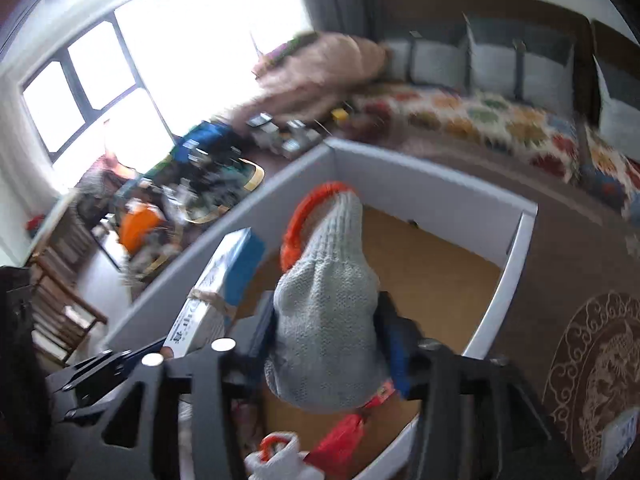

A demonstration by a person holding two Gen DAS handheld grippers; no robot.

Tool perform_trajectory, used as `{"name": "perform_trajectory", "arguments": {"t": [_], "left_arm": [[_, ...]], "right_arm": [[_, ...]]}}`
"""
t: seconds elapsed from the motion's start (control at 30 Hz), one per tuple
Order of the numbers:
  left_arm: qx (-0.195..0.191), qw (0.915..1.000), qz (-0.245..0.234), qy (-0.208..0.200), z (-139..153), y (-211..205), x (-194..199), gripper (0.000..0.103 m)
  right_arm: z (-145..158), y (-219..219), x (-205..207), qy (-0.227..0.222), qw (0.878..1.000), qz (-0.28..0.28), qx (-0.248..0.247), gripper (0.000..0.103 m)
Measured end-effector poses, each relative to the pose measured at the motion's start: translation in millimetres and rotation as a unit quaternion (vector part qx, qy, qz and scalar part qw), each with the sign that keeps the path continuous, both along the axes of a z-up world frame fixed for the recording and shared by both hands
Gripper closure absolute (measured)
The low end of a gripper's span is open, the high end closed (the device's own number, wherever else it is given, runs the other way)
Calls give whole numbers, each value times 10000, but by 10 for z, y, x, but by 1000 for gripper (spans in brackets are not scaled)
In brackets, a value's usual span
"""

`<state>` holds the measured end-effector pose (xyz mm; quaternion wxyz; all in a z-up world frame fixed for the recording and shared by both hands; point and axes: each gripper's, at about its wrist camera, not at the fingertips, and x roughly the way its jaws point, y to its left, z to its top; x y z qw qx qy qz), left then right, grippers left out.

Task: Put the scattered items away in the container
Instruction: 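Open both grippers to drop the ointment box and glove into the box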

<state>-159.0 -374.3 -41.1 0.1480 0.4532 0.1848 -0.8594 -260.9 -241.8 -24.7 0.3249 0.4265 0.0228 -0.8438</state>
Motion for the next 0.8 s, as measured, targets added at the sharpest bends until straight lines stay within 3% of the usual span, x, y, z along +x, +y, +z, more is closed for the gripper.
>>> {"name": "perform_trajectory", "arguments": {"t": [0.03, 0.07, 0.33, 0.5, 0.8], "left_arm": [[42, 9999, 74, -122, -74, -54, -41, 27], [50, 9998, 119, -119, -100, -69, -27, 25], [247, 9989, 378, -122, -189, -147, 154, 25], [-13, 9994, 343, -41, -132, 8, 248, 24], [-282, 9992, 267, 28, -9, 221, 334, 25]], "right_arm": [[-49, -23, -52, -130, 9999, -16, 34, 51], [-98, -47, -103, -261, 9996, -32, 68, 51], [-149, 259, -129, -523, 9973, -416, -316, 50], [-151, 493, -111, -618, 9939, -676, -612, 50], [-203, 430, 170, -680, 9959, -297, -511, 50]]}}
